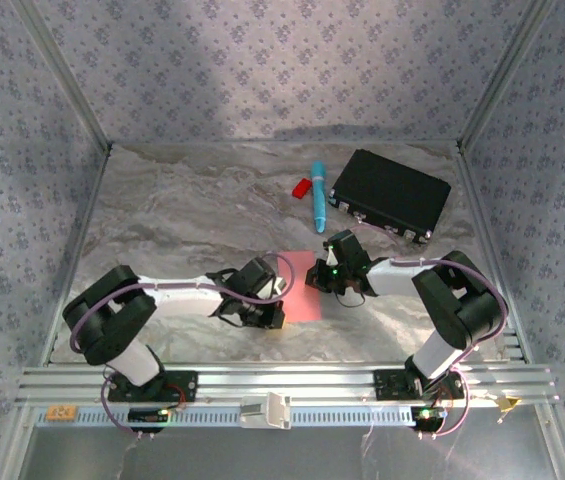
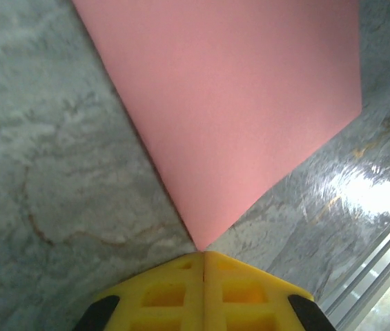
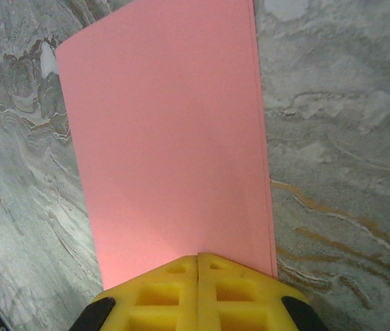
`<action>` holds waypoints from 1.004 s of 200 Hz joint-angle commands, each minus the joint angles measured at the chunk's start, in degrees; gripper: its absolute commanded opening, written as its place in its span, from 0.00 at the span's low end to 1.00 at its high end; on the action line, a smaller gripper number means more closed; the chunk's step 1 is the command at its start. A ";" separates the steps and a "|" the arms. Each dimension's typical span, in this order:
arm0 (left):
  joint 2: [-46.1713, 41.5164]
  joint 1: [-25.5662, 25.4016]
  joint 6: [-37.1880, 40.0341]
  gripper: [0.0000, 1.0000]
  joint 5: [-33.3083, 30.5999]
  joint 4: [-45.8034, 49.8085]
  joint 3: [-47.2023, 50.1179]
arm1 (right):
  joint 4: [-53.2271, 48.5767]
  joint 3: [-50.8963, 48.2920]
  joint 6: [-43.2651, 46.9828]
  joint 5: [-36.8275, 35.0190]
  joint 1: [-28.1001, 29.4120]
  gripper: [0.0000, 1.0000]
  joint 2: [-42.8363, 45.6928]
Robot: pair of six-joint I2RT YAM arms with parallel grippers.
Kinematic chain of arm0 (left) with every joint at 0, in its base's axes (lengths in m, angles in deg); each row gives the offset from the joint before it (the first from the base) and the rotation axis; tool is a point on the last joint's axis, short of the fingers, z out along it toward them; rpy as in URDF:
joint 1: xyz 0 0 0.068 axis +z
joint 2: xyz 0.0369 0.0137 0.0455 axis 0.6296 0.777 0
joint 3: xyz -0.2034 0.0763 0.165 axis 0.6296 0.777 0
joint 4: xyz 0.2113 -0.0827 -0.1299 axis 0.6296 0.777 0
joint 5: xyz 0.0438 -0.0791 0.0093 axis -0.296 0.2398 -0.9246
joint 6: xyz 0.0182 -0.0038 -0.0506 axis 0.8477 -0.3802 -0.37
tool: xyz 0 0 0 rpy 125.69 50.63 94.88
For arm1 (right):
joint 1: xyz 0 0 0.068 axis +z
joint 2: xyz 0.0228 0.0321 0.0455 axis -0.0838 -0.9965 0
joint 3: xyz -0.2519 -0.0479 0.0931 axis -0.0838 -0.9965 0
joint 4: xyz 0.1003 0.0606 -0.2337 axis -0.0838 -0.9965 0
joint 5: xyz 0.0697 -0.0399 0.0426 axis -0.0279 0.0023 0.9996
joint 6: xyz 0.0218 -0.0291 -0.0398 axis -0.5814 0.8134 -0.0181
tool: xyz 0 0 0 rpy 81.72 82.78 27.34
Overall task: Fold a paper plane with a square sheet of paper (pick it up from the middle)
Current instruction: First fold the square sheet of paper in half at the center of the table.
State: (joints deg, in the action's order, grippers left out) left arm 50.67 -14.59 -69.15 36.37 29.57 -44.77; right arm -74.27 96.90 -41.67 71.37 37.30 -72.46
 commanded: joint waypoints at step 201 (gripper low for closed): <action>13.36 12.94 3.26 0.00 11.86 -5.13 -4.48 | -11.22 -1.25 0.62 -5.04 -0.78 0.00 -3.15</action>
State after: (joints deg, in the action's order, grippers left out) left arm 63.33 -2.06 -67.84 49.79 21.87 -51.98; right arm -75.54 97.62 -41.64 71.52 37.19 -72.61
